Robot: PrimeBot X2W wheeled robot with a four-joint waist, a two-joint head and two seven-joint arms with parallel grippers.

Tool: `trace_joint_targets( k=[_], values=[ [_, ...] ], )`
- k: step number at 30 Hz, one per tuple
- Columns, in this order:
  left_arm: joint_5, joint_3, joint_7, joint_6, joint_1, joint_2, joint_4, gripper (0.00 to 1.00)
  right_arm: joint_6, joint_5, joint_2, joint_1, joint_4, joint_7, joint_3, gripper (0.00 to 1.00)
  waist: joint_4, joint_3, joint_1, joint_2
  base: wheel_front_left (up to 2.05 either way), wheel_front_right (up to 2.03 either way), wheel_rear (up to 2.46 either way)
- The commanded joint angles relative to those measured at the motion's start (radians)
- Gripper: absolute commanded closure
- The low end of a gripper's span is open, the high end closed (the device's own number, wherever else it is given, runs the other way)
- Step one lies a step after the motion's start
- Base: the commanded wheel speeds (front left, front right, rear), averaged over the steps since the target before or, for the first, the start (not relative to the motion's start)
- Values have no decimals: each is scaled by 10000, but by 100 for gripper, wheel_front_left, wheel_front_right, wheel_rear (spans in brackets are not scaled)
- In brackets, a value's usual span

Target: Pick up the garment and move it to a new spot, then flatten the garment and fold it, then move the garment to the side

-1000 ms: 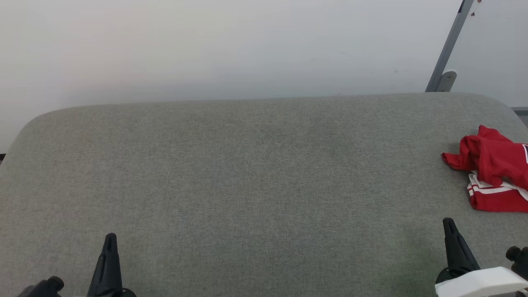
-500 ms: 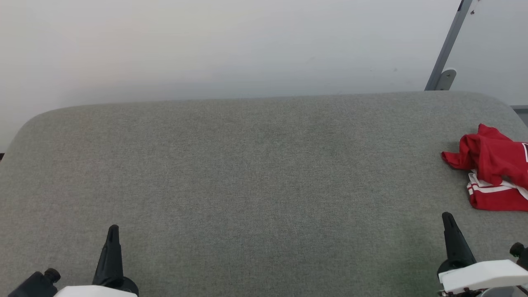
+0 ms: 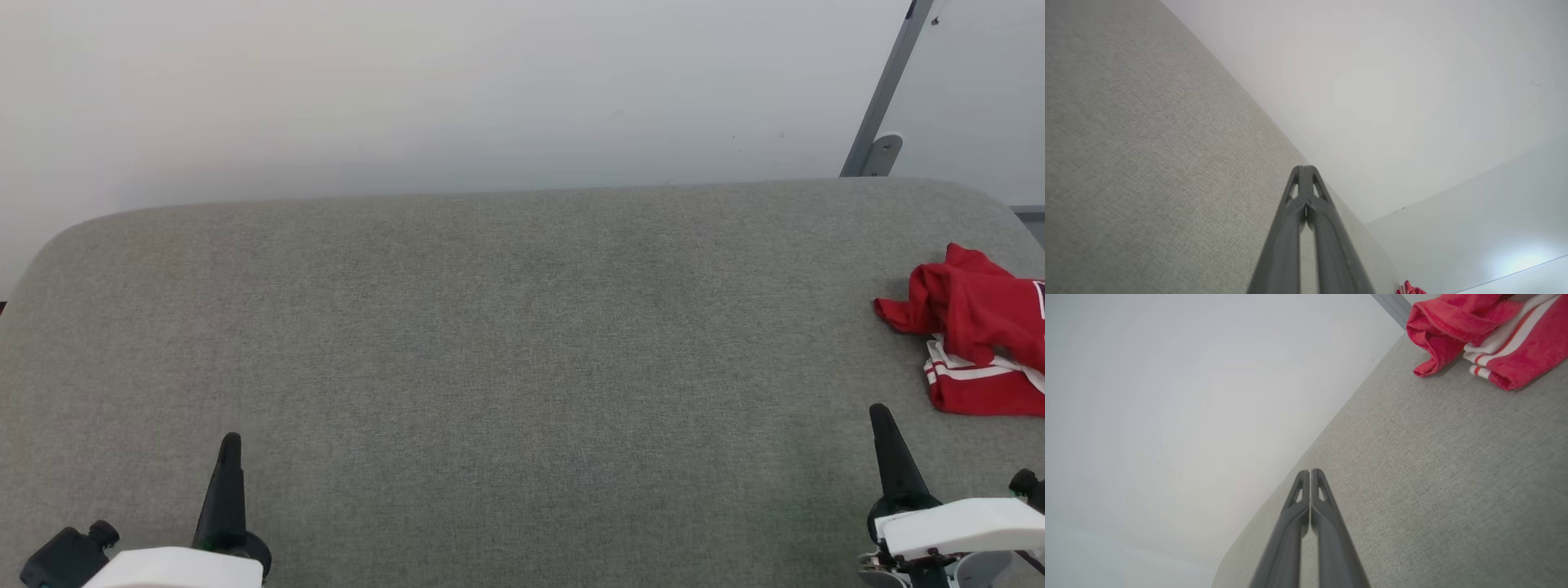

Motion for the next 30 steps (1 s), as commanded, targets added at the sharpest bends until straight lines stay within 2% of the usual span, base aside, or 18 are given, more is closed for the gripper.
trace_joint_targets(
  k=[1, 30],
  values=[
    [-312, -1, 52, -14, -294, 51, -47, 100, 0, 218, 3, -196, -67, 71, -52, 100, -1, 2, 0, 0, 0, 0, 0],
    [-3155, 23, 814, -21, -999, -24, 521, 100, 0, 2681, 305, -630, 15, 854, -261, 100, -49, 85, 0, 0, 0, 0, 0]
  ],
)
